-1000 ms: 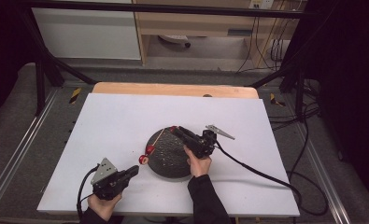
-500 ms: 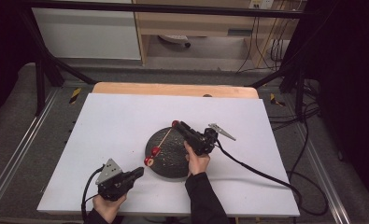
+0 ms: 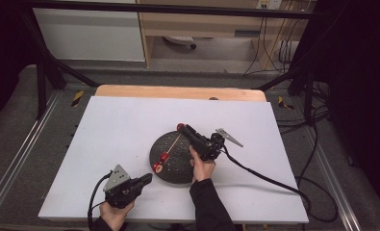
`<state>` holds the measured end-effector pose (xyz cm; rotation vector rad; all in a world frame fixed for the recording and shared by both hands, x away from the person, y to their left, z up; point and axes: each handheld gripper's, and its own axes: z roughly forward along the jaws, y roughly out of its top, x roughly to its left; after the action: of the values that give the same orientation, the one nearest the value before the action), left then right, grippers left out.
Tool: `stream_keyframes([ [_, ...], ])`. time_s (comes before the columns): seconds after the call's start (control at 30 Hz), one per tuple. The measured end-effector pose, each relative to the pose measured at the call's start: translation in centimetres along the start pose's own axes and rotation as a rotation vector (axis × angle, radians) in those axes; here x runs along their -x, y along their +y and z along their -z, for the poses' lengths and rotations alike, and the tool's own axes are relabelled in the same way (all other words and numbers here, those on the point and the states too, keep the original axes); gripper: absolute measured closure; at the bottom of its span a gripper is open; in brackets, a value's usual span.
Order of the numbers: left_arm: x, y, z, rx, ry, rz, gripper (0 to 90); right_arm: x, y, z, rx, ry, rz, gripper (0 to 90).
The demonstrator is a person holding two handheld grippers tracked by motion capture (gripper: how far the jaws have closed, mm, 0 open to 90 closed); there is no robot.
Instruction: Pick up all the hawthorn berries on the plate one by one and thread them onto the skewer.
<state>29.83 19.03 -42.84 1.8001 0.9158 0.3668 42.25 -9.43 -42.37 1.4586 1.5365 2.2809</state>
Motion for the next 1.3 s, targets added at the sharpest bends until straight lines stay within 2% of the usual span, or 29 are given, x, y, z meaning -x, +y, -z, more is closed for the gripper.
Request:
stream_keyframes([
  [0.43, 0.0, 0.0, -0.1, 0.009, 0.011, 0.008, 88.4, 0.0, -0.2, 0.0, -0.006, 0.011, -0.015, 63.2],
  [0.73, 0.7, 0.2, -0.6, 0.024, 0.031, 0.054, 88.4, 0.1, -0.5, -0.1, -0.003, 0.014, -0.029, 63.3],
  [0.97, 1.3, 0.6, -1.3, 0.034, 0.045, 0.068, 88.5, -0.1, -0.4, 0.1, 0.000, 0.023, -0.045, 63.4],
  [1.2, 1.5, 0.8, -1.4, 0.050, 0.060, 0.052, 88.6, -0.2, -0.2, 0.1, -0.012, 0.020, -0.082, 63.6],
  [1.3, 1.7, 0.8, -1.3, 0.058, 0.086, 0.022, 88.6, -0.1, -0.1, 0.1, -0.021, 0.024, -0.117, 63.7],
])
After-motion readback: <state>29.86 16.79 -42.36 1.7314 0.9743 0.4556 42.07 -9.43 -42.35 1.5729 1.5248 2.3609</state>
